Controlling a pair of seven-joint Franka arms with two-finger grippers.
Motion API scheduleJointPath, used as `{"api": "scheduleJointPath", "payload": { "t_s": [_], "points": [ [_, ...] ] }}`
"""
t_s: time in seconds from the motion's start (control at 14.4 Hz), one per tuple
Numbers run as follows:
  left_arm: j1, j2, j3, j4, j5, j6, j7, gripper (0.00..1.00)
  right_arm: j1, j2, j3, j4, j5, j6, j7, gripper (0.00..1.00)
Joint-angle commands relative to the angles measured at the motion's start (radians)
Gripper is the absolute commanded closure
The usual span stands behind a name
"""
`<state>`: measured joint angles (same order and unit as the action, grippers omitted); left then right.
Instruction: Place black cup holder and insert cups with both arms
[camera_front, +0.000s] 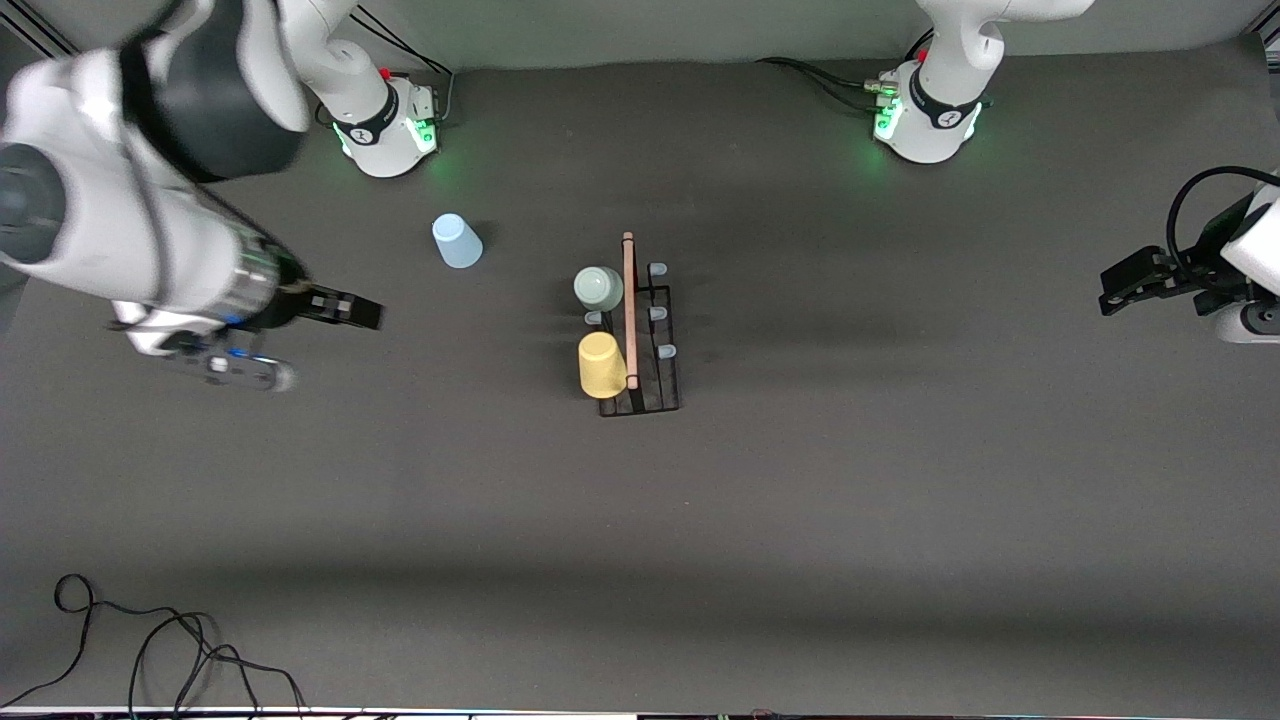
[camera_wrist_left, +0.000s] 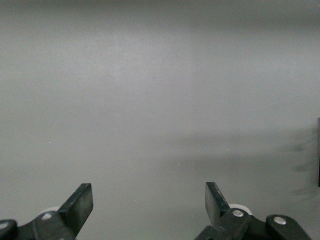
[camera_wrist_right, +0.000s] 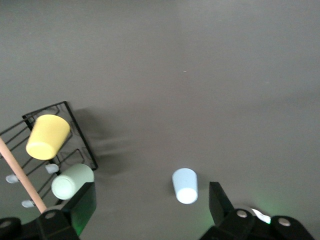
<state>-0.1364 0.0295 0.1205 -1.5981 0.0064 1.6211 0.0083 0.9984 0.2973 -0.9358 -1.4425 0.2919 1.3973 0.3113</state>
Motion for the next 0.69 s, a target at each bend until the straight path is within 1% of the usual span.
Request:
{"api": "scheduleJointPath", "payload": {
  "t_s": [0.0, 0.07, 0.21, 0.35, 0.42, 0.56, 0.62],
  "points": [
    [-0.011, 0.010, 0.002, 0.020, -0.005, -0.003, -0.018, 0.00, 0.009, -0.035, -0.040, 0.017, -0.086, -0.040, -0.115, 0.00],
    [-0.011, 0.010, 0.004, 0.020, -0.005, -0.003, -0.018, 0.00, 0.008, -0.049, -0.043, 0.016, -0.106, -0.041, -0.130, 0.00],
    [-0.011, 0.012, 0.004, 0.020, -0.008, 0.005, -0.018, 0.00, 0.003, -0.079, -0.051, 0.016, -0.112, -0.041, -0.130, 0.00],
    [-0.009, 0.012, 0.004, 0.020, -0.005, 0.010, -0.018, 0.00, 0.005, -0.087, -0.077, 0.017, -0.141, -0.041, -0.133, 0.00],
    [-0.009, 0.012, 0.004, 0.020, -0.005, 0.008, -0.018, 0.00, 0.008, -0.087, -0.078, 0.014, -0.143, -0.041, -0.133, 0.00],
    [-0.009, 0.012, 0.004, 0.018, -0.005, 0.005, -0.018, 0.00, -0.007, -0.090, -0.066, 0.014, -0.143, -0.041, -0.133, 0.00],
    [-0.009, 0.012, 0.004, 0.018, -0.005, 0.005, -0.018, 0.00, -0.055, -0.098, -0.026, 0.014, -0.143, -0.041, -0.133, 0.00]
  ]
}}
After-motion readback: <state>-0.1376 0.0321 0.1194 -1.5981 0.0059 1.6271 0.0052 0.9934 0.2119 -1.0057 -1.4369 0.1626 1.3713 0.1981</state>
